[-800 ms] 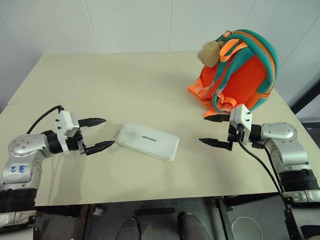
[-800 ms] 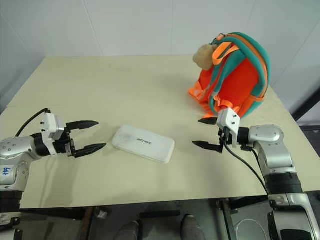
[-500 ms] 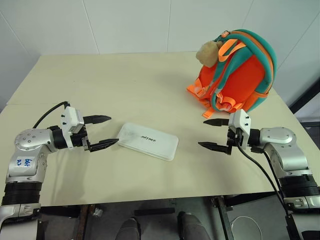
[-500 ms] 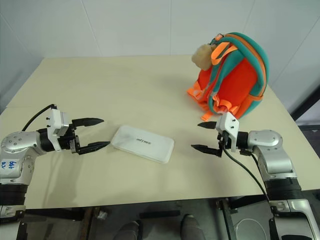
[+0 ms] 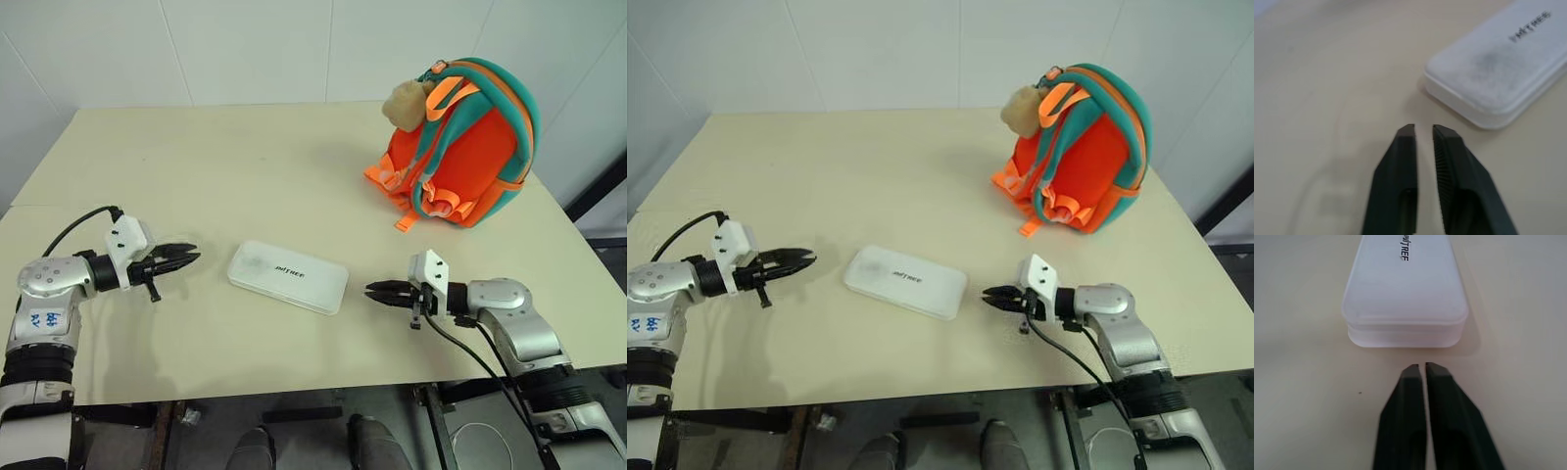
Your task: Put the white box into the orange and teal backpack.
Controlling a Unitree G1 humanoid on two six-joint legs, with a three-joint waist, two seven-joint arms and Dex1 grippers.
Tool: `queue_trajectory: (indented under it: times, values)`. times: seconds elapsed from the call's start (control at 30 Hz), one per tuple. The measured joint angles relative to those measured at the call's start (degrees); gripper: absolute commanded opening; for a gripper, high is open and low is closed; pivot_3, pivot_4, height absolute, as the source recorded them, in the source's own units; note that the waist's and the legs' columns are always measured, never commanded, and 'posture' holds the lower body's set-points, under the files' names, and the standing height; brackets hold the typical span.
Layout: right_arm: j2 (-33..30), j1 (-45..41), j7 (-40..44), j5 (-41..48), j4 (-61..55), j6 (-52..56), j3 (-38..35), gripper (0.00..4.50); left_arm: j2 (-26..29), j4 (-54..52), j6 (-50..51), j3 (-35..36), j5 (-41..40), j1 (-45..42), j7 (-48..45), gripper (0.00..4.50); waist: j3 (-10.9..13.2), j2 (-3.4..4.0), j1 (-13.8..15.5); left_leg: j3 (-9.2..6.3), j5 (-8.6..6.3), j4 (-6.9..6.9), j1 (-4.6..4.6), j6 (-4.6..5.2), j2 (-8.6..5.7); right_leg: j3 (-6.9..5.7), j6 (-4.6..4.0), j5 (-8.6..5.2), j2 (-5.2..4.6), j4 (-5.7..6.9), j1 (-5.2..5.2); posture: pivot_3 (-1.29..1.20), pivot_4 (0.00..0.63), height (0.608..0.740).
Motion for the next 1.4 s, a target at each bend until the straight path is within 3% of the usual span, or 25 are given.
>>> queue_trajectory:
  times: [0.37, 0.63, 1.07, 1.4]
  values:
    - [5.7, -2.4, -1.6, -2.5, 2.9, -0.1, 3.5, 0.00, -8.4, 5.1, -0.6, -6.0, 4.6, -5.2, 4.9, 0.03, 0.0, -0.02, 1.3, -0.01, 0.03, 0.03, -0.01, 0.01, -0.01, 0.00, 0.08, 0.05, 0.01, 0.01, 0.03, 0.00, 0.150, 0.740]
    - [5.6, -1.6, -2.4, -2.9, 2.8, -0.1, 3.5, 0.00, -10.0, 6.4, -1.1, -5.9, 4.7, -5.1, 5.5, 0.03, 0.0, -0.01, 1.3, 0.00, 0.02, 0.05, 0.01, 0.00, -0.01, 0.00, 0.10, 0.06, 0.00, 0.02, 0.04, 0.00, 0.150, 0.740]
    - [2.9, -9.5, -0.3, -5.1, 15.8, -5.7, 1.7, 0.00, -9.9, -12.9, 7.7, -5.9, 0.3, 7.1, 2.6, 0.03, 0.0, 0.00, 1.3, -0.01, 0.02, 0.04, 0.04, 0.01, -0.01, 0.01, 0.07, 0.05, 0.00, 0.01, 0.07, 0.00, 0.150, 0.740]
    - [2.4, -10.1, 0.9, -5.4, 18.7, -7.8, 0.8, 0.00, -11.4, -17.6, 10.9, -5.5, 0.2, 9.4, 5.6, 0.03, 0.0, 0.00, 1.2, -0.01, 0.03, 0.05, 0.06, 0.01, -0.01, 0.02, 0.08, 0.05, 0.00, 0.00, 0.10, 0.00, 0.150, 0.740]
